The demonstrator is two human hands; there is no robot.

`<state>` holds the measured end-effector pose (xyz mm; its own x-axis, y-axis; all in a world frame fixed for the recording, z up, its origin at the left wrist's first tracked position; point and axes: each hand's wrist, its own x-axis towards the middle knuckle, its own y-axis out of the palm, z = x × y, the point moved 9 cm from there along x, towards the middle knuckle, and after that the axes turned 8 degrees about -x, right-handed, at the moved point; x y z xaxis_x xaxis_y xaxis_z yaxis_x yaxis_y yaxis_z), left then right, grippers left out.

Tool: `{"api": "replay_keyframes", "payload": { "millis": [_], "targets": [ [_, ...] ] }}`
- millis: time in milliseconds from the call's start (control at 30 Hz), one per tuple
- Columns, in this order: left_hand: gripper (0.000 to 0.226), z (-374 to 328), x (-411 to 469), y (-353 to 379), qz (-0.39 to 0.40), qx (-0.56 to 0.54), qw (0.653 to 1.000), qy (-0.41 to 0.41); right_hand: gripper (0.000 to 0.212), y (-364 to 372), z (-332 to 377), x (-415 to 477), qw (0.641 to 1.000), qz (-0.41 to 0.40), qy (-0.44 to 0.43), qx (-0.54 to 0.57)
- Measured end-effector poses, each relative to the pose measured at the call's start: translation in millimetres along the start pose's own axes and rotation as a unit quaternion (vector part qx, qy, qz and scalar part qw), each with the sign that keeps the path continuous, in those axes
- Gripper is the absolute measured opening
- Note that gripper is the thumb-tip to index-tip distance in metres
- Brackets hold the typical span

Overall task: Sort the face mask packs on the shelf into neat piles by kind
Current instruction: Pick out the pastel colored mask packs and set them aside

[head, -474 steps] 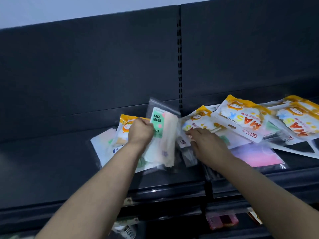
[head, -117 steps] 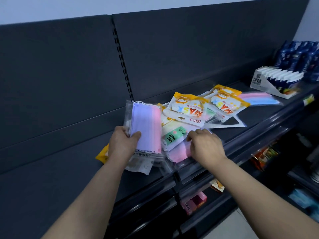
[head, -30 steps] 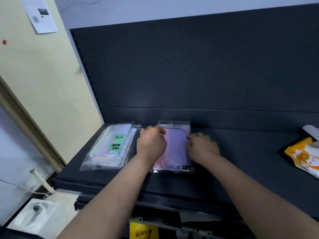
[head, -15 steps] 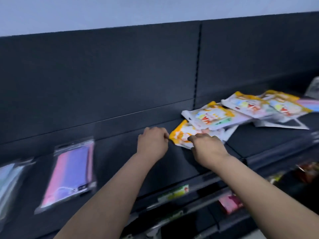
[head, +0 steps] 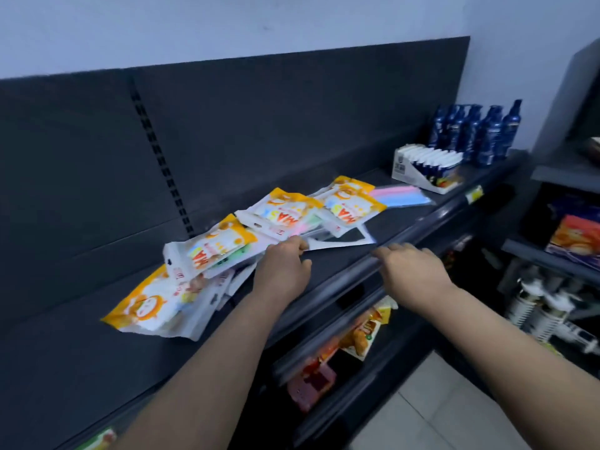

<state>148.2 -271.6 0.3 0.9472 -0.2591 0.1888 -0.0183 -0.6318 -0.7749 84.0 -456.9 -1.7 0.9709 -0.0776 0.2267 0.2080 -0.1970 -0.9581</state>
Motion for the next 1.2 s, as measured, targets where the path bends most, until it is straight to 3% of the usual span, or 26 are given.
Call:
{"api": "replay_keyframes", "payload": {
  "millis": [200, 400, 833, 1200],
  "targets": [
    [0.031, -64, 37, 48, 0.021, 0.016, 0.999, 0.031, 0.04, 18, -77, 10, 0.999, 0.004, 0.034, 0.017],
    [0.03, -85, 86, 80, 0.012, 0.014, 0.999, 0.041, 0.037, 44, -116, 39, 0.998, 0.01, 0.051, 0.026],
    [0.029, -110, 256, 144, 0.025, -0.022, 0.999, 0.037, 0.04, 99, -189, 194, 0.998, 0.035, 0.045, 0.037],
    [0.029, -70, 306, 156, 0.009, 0.03, 0.999, -0.026, 0.04, 147, -169, 305, 0.989, 0.087, -0.05, 0.105]
  ]
}}
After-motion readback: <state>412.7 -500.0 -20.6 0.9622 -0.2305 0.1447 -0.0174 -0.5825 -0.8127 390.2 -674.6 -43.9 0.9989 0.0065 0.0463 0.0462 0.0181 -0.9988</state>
